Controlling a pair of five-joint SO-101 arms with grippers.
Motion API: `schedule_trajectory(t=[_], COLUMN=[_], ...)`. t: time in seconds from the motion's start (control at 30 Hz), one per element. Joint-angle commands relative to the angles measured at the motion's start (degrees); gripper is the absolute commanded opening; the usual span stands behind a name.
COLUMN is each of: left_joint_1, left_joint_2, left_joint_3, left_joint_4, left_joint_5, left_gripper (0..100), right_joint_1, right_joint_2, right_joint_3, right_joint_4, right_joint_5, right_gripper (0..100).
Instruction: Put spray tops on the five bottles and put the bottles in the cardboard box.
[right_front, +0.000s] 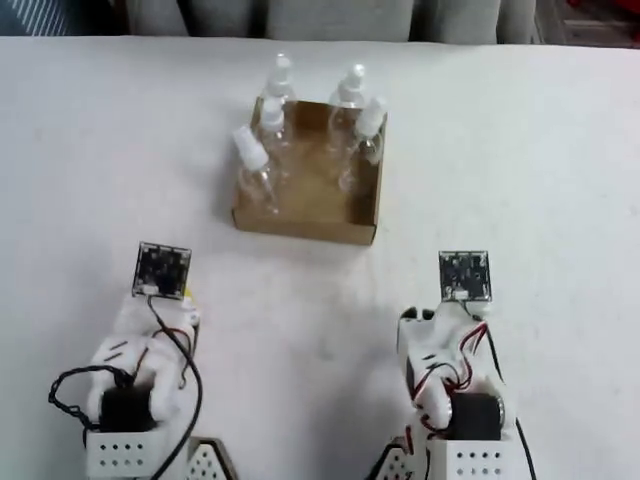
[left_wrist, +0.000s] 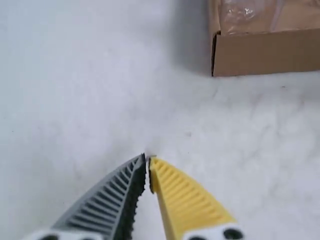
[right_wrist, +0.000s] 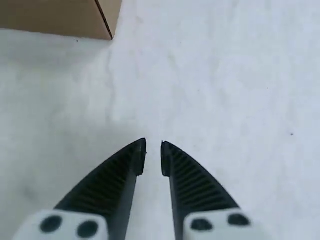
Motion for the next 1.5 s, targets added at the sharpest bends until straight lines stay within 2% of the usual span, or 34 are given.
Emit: schedule_trajectory(t=[0.0,0.2,0.8,0.93,1.47], left_joint_1=[-0.04,-0.4,-0.13,-0.13,-0.4], left_joint_2=[-0.31,-0.31,-0.4,-0.4,-0.4], left_joint_3=[-0.18,-0.18,-0.18,-0.18,-0.18], left_joint_4=[4.84,8.7,11.78,16.09,16.0], left_joint_5=[-0.62,-0.62,-0.35,-0.26,-0.18], left_gripper=[2,2,2,2,2], right_joint_1=[0.31,0.4,-0.22,-0.22,-0.22], right_joint_2=[-0.31,0.04,-0.22,-0.22,-0.22], right_joint_3=[-0.35,8.09,7.74,7.74,7.74], right_joint_4=[2.68,0.31,0.84,0.84,0.84], right_joint_5=[0.44,0.35,0.7,0.7,0.7], right_gripper=[1.7,1.8,1.7,1.7,1.7])
